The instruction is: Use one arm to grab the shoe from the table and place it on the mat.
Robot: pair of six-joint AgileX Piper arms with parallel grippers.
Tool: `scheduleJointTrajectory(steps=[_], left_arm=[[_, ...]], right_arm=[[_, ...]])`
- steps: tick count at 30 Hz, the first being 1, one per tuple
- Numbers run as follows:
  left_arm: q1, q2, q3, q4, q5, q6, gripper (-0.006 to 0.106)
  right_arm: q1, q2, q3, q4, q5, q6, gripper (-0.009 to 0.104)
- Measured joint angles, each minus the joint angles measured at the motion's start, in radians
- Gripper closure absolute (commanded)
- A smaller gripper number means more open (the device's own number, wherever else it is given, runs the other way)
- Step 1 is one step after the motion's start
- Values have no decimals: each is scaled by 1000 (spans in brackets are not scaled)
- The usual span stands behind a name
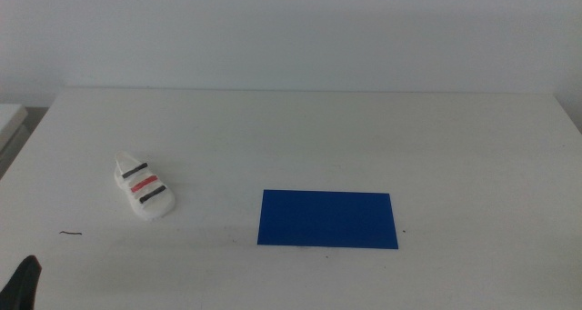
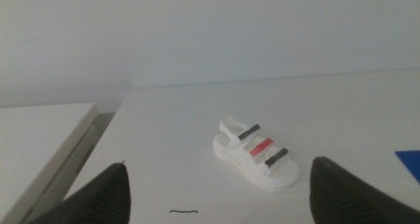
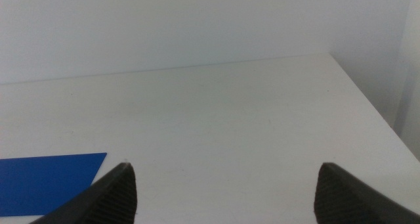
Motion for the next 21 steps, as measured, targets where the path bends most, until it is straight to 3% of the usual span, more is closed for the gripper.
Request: scheduleJointTrajectory(steps=[4,10,21], left_arm=[[9,81,-60,-7,46,-21,7],[45,529,-465,-59,285,-43,7],[15,1250,-1027,-76,628,-426,7]], right_arm=[[0,0,0,0,0,0,16],[0,0,0,0,0,0,16],[0,0,0,0,0,0,16]])
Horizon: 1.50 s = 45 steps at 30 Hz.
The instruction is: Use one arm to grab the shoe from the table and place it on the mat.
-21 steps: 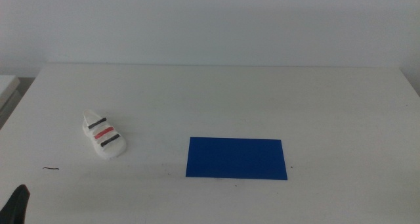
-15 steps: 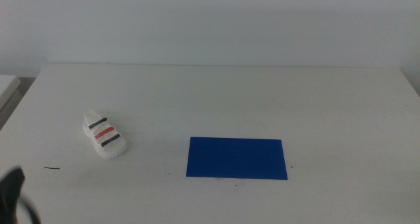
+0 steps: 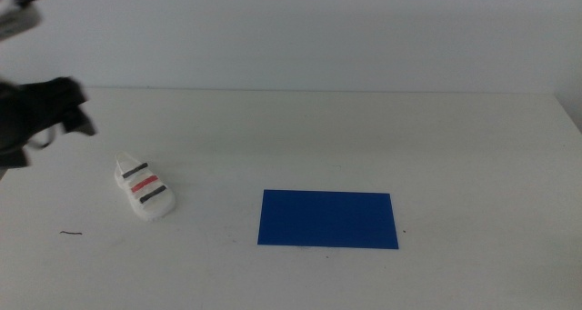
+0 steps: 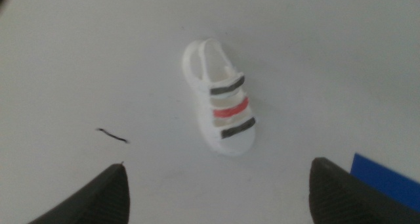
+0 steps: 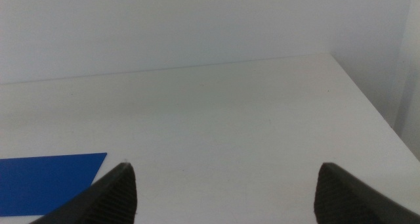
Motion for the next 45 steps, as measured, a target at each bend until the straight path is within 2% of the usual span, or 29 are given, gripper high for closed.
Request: scheduleJointTrajectory(steps=[5,15,21,26,29,31,34,39,45], left_arm=[[-76,275,-153,61,63,-208,7],[-118,634,-361,119,75,-442,7],[-118,723,-367,159,44,-498,7],[-118,772,-368,163,19,-514,13],[-118,792,-368,163,2,-516,25],[-118,794,-368,165,3,-509,39],[-116,789,-372,161,23,-463,68],[-173,728,-409,163,129,-358,101],[-387,718,-582,135,261,-251,102]], right_arm=[[0,0,0,0,0,0,16],[0,0,0,0,0,0,16],[0,0,0,0,0,0,16],[0,0,0,0,0,0,16],[0,0,0,0,0,0,16],[0,0,0,0,0,0,16],[0,0,0,0,0,0,16],[0,0,0,0,0,0,16],[0,0,0,0,0,0,16]])
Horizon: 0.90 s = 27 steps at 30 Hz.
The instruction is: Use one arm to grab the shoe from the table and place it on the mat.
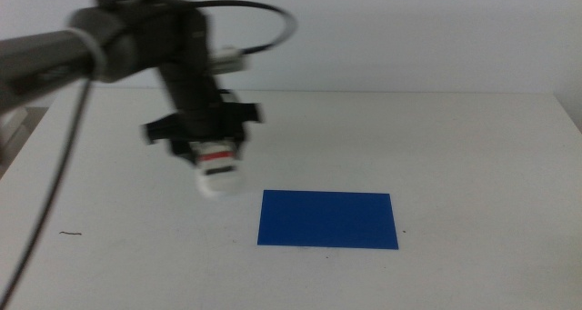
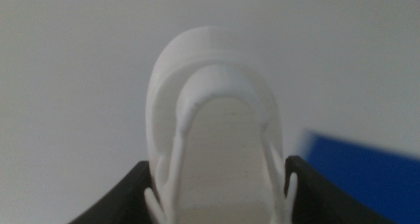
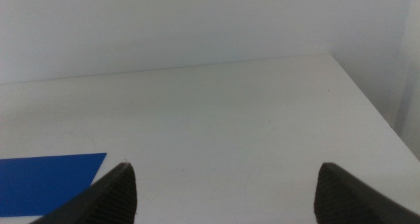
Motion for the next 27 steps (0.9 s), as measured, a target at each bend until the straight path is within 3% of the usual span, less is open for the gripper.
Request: scheduleJointTrajectory(steps=[7,13,18,23,27], left_arm=[[-211,157,-252,-42,115,82,102],[-297,256,-362,-42,122,171,102],[-307,284,-371,-91,127,592,102],[-308,286,-371,-104,127,1165,102],[-308,297,-371,-126,127,1384,102]], right_arm=[[0,0,0,0,0,0,16],[0,0,0,0,0,0,16],[0,0,0,0,0,0,16],[0,0,0,0,0,0,16],[0,0,0,0,0,0,16]])
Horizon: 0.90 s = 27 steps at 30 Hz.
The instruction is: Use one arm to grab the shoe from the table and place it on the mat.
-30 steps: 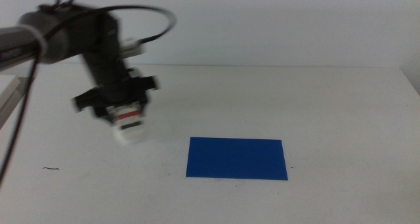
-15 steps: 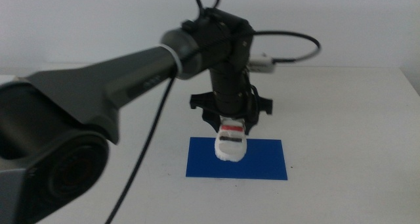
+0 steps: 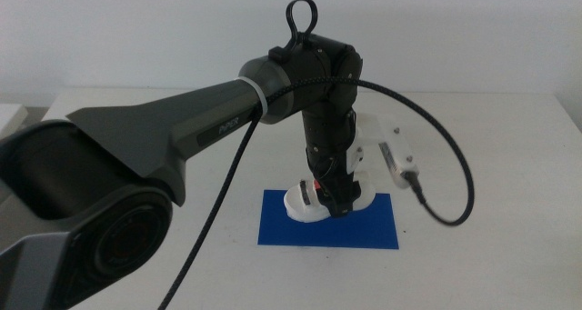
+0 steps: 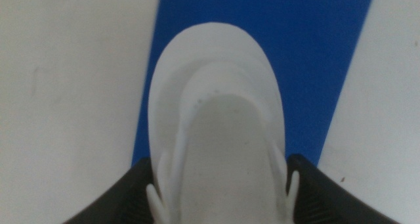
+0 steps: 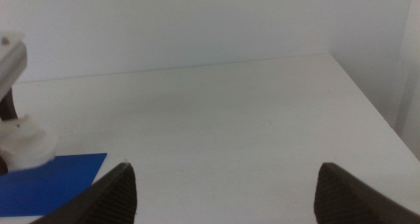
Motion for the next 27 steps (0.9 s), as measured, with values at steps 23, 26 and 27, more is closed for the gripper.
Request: scheduleJointTrajectory(steps=[23,26,27], left_arm=[[21,67,0,-64,-10,202,7],[21,67,-4,-57,-7,192,7],[21,66,-11,-52,-6,181,7]], right_arm=[[0,0,0,0,0,0,16],[0,0,0,0,0,0,16],[0,0,0,0,0,0,16]])
